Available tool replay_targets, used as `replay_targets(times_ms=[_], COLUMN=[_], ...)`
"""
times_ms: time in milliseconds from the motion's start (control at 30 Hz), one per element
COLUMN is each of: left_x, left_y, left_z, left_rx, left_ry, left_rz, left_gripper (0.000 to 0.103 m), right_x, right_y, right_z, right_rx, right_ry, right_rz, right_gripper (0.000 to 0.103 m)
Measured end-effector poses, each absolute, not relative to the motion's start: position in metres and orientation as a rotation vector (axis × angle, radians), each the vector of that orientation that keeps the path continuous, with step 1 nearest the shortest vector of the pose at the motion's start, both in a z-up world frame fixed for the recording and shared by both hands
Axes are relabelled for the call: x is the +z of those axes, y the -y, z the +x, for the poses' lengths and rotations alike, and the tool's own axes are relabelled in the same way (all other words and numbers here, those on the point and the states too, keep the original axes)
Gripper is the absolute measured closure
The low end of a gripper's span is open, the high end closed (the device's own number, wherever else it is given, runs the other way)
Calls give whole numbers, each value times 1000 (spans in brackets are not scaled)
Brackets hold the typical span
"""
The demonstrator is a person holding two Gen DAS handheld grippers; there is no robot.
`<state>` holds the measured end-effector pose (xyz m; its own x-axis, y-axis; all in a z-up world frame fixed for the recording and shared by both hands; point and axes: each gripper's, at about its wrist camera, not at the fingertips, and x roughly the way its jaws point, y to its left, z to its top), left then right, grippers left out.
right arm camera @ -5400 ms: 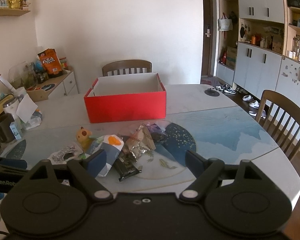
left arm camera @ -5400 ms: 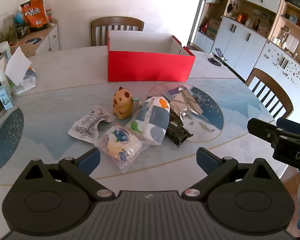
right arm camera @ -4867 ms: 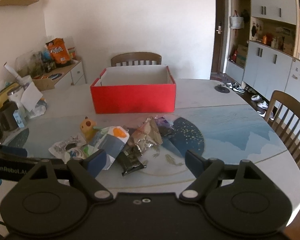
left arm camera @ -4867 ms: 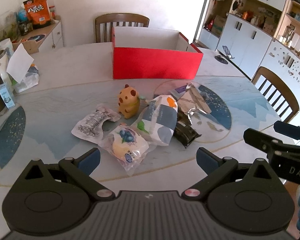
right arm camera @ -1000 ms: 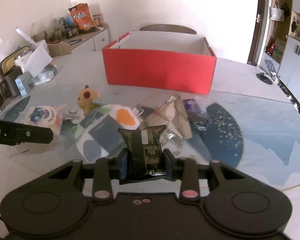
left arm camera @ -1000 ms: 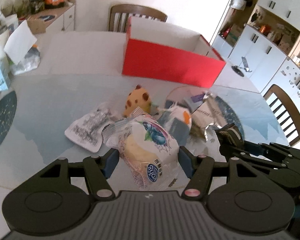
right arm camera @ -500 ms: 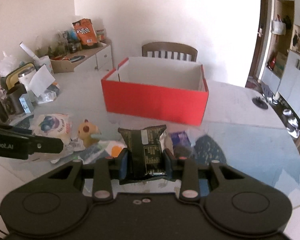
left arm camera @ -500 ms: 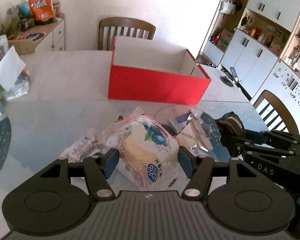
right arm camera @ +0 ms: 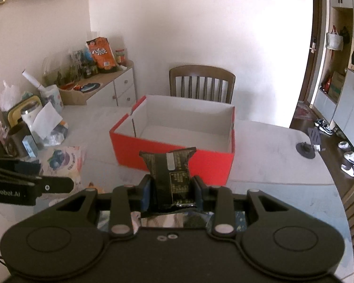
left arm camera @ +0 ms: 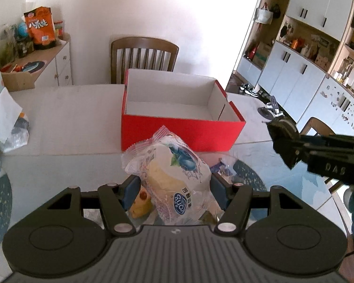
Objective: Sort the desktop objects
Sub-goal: 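Carry the bun and black packet with both grippers over the red box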
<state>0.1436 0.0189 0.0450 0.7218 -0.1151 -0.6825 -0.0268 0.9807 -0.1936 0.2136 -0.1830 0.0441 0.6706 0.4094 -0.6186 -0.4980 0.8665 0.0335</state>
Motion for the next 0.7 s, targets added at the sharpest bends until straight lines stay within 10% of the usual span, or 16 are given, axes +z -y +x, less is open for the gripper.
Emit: replay_targets(times_ms=[700], left_x=[53], left_y=[-18], left_z=[222], left_rx=[-42], left_ry=[-766], left_rz=[-172], left_gripper=[39], right_x=[63], right_y=[182], right_z=[298], right_rx=[581], right_ry=[-680], right_rz=[-144], right_gripper=[67])
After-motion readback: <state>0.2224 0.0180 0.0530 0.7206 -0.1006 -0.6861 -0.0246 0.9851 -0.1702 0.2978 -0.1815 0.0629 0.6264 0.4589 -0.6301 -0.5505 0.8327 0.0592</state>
